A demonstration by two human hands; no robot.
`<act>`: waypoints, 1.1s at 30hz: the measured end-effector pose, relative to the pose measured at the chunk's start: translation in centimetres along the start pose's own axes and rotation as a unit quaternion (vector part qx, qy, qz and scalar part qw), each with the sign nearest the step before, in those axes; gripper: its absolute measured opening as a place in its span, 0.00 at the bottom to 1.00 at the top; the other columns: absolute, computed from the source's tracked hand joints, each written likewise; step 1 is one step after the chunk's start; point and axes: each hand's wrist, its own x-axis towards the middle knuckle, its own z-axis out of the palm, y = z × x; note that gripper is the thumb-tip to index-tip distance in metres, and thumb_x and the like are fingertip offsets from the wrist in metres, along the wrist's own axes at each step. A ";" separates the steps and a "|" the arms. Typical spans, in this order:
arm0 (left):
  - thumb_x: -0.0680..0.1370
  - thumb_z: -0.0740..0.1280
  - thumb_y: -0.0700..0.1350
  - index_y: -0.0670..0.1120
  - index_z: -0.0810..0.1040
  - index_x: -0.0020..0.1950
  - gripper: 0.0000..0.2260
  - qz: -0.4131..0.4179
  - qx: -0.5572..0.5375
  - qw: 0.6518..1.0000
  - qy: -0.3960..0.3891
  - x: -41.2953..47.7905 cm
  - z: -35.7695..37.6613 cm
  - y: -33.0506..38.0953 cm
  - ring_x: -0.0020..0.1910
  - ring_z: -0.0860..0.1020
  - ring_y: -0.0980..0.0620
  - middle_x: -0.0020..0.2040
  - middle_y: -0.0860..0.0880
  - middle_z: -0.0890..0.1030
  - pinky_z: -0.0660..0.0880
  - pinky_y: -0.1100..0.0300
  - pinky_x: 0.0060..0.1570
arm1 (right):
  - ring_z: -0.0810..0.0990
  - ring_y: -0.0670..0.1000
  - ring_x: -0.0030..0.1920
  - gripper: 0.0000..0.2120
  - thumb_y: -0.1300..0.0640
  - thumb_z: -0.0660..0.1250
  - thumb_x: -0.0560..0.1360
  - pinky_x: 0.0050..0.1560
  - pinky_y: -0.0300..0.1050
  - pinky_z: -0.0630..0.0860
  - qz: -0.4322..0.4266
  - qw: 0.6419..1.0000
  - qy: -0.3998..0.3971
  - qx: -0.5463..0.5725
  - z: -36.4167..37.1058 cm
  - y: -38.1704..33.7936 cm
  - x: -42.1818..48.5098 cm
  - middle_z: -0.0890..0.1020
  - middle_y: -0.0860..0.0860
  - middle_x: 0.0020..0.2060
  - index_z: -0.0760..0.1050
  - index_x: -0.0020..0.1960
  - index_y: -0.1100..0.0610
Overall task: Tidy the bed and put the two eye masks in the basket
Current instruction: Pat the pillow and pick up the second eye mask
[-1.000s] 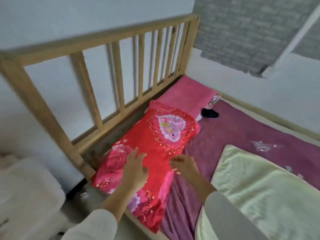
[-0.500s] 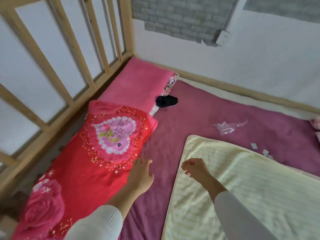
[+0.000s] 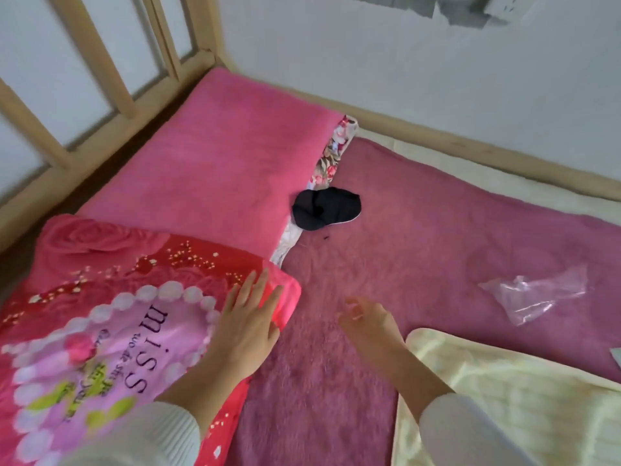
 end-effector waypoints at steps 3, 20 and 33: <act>0.67 0.71 0.47 0.48 0.77 0.66 0.26 0.032 0.024 0.999 0.031 1.6 4.1 -3.1 0.71 0.69 0.42 0.72 0.42 0.71 0.65 0.46 0.70 | 0.82 0.54 0.38 0.18 0.51 0.61 0.74 0.38 0.52 0.82 -0.053 0.998 -0.006 -0.040 2.1 -0.5 4.7 0.82 0.51 0.43 0.66 0.64 0.46; 0.70 0.62 0.50 0.51 0.73 0.67 0.25 0.060 -0.002 0.990 0.124 2.1 10.3 -5.3 0.77 0.56 0.49 0.77 0.47 0.63 0.47 0.54 0.76 | 0.77 0.62 0.56 0.21 0.57 0.56 0.78 0.54 0.49 0.72 -0.092 0.980 0.165 -0.064 7.8 -4.4 14.8 0.81 0.58 0.57 0.68 0.70 0.47; 0.77 0.61 0.59 0.38 0.72 0.61 0.26 -0.386 -0.793 0.440 -0.167 -7.6 -8.8 2.0 0.56 0.79 0.38 0.58 0.37 0.78 0.77 0.47 0.49 | 0.73 0.47 0.33 0.12 0.55 0.62 0.76 0.34 0.47 0.72 -0.062 0.985 -0.032 0.157 -2.9 -9.1 -13.8 0.75 0.51 0.33 0.81 0.43 0.41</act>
